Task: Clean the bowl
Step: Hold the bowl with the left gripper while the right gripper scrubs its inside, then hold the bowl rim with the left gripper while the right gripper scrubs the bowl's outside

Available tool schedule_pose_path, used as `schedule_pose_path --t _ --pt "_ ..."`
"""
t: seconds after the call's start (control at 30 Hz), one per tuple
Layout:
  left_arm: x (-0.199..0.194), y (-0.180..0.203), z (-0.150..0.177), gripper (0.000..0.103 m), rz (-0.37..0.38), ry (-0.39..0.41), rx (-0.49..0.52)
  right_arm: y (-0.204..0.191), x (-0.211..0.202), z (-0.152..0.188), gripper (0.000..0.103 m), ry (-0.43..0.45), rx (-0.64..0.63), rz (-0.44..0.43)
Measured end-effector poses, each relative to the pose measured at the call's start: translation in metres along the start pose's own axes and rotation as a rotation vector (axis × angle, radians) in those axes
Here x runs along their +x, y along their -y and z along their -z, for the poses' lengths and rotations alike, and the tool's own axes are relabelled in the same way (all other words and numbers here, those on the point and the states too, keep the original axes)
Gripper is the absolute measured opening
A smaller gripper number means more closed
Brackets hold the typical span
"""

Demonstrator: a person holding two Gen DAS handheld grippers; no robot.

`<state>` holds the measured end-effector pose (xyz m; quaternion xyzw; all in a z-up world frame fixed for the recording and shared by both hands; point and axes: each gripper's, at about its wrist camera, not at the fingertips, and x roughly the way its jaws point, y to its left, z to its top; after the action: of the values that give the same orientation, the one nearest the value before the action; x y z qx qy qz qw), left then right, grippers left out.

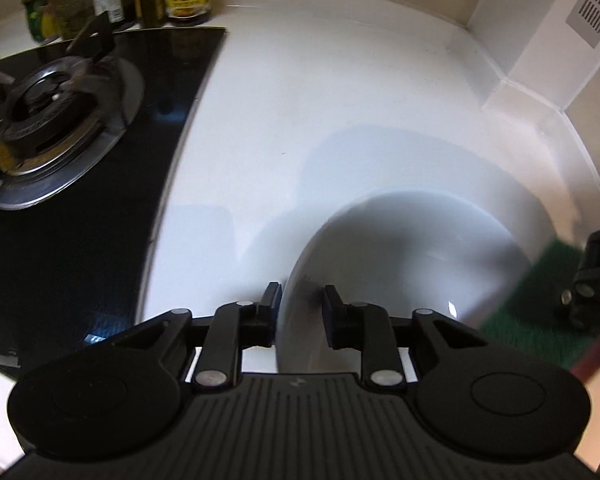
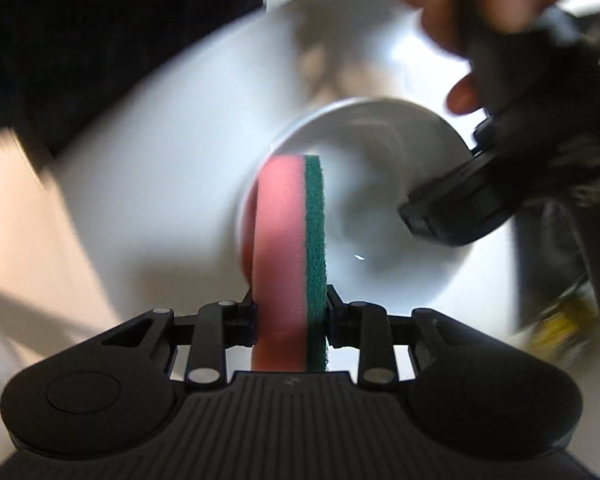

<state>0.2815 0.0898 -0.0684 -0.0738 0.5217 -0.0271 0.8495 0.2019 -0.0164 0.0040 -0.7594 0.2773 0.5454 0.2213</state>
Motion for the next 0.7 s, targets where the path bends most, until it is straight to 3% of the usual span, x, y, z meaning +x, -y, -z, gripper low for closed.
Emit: schedule_pose_path --t 0.03,0.13,0.3,0.37,0.43,0.53,0.7 --pt "0.002 0.001 -0.001 0.038 -0.002 0.003 0.010 0.005 -0.004 0.004 0.027 0.036 0.053 -0.033" --pt "0.005 0.002 -0.007 0.039 0.007 -0.005 0.027 0.022 -0.022 0.032 0.027 0.252 0.326 -0.165" --pt "0.007 -0.007 -0.015 0.029 0.059 -0.032 0.000 0.016 -0.028 0.083 0.026 0.486 0.698 -0.252" --pt "-0.001 -0.011 -0.014 0.025 0.057 -0.023 -0.015 0.004 -0.031 0.096 0.026 0.472 0.759 -0.216" --pt "-0.012 -0.012 -0.009 0.020 0.040 -0.004 -0.032 -0.011 -0.035 0.101 0.026 0.400 0.767 -0.124" --pt "-0.028 -0.007 0.003 0.020 -0.021 0.035 -0.027 -0.012 -0.043 0.098 0.026 0.337 0.815 -0.030" --pt "-0.035 -0.004 0.012 0.021 -0.076 0.087 -0.030 -0.004 -0.042 0.090 0.027 0.312 1.067 -0.005"
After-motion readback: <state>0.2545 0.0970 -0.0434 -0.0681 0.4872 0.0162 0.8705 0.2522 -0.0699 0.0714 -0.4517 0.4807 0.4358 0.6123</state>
